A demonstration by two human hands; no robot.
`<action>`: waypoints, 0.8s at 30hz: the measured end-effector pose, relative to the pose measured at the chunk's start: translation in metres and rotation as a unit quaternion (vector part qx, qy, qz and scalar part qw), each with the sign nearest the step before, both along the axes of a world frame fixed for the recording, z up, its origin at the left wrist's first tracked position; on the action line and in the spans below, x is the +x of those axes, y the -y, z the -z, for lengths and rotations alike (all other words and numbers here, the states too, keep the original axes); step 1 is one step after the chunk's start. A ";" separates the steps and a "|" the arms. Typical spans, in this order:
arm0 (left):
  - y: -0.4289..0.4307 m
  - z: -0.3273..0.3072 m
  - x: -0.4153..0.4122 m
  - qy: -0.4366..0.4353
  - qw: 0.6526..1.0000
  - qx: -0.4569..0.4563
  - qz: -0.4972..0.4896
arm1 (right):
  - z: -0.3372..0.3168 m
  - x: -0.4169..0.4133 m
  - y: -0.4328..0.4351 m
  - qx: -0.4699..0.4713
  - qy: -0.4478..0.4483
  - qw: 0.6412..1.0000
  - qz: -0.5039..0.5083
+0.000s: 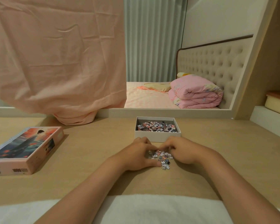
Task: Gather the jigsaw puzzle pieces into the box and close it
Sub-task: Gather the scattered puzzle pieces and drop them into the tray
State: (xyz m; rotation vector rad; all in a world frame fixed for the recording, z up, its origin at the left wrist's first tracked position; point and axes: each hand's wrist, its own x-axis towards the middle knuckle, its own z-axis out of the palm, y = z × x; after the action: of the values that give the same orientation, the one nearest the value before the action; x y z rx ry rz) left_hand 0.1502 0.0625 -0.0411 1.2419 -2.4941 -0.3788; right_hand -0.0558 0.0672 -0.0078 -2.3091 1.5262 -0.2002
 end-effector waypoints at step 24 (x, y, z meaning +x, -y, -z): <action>-0.009 -0.009 0.006 0.072 0.996 0.037 -0.026 | 0.001 0.016 -0.009 0.025 0.031 0.997 0.070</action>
State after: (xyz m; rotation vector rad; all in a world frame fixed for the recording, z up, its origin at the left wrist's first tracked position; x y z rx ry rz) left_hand 0.1565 0.0713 -0.0323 1.4057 -2.5834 -0.3839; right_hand -0.0398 0.0759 -0.0088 -2.1403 1.6442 -0.2642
